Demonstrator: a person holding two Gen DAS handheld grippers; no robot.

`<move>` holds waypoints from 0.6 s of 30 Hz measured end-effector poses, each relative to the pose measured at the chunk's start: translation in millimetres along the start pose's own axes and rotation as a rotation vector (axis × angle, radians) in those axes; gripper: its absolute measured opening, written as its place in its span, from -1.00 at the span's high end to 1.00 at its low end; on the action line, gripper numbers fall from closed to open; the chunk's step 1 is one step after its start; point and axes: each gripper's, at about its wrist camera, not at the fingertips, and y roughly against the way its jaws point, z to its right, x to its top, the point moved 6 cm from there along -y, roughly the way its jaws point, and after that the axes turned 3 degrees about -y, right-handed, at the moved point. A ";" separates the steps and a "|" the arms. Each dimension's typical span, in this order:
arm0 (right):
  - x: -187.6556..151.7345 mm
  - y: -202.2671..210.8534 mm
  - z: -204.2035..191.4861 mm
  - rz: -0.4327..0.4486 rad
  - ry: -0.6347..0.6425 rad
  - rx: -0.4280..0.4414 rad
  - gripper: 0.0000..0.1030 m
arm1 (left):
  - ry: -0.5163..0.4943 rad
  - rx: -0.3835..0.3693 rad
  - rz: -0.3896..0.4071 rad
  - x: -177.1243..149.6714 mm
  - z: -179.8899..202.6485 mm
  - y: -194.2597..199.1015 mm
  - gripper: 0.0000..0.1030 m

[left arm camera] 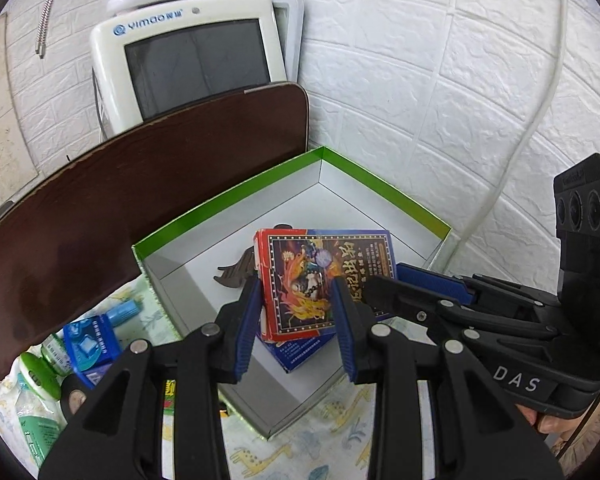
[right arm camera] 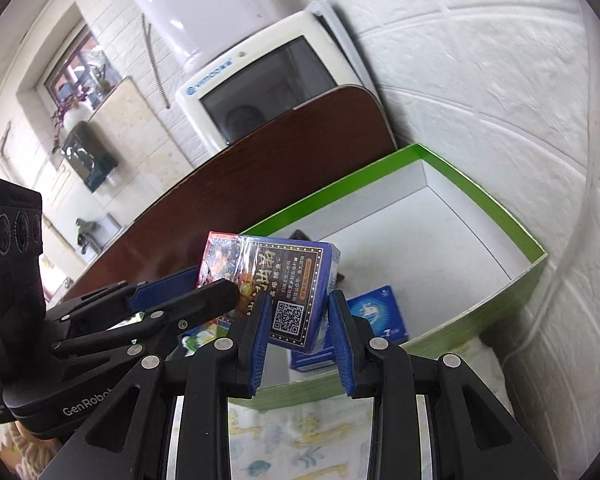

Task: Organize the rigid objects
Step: 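Carry the red card box into the green box and release it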

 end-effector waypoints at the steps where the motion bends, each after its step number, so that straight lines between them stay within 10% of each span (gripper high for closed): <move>1: 0.2 -2.2 3.4 -0.004 -0.005 -0.002 0.37 | 0.004 -0.005 -0.008 0.1 0.2 -4.4 0.38; 18: -6.0 -36.7 35.4 -0.077 -0.057 -0.034 0.37 | 0.048 -0.031 -0.109 -8.8 -8.4 -52.6 0.38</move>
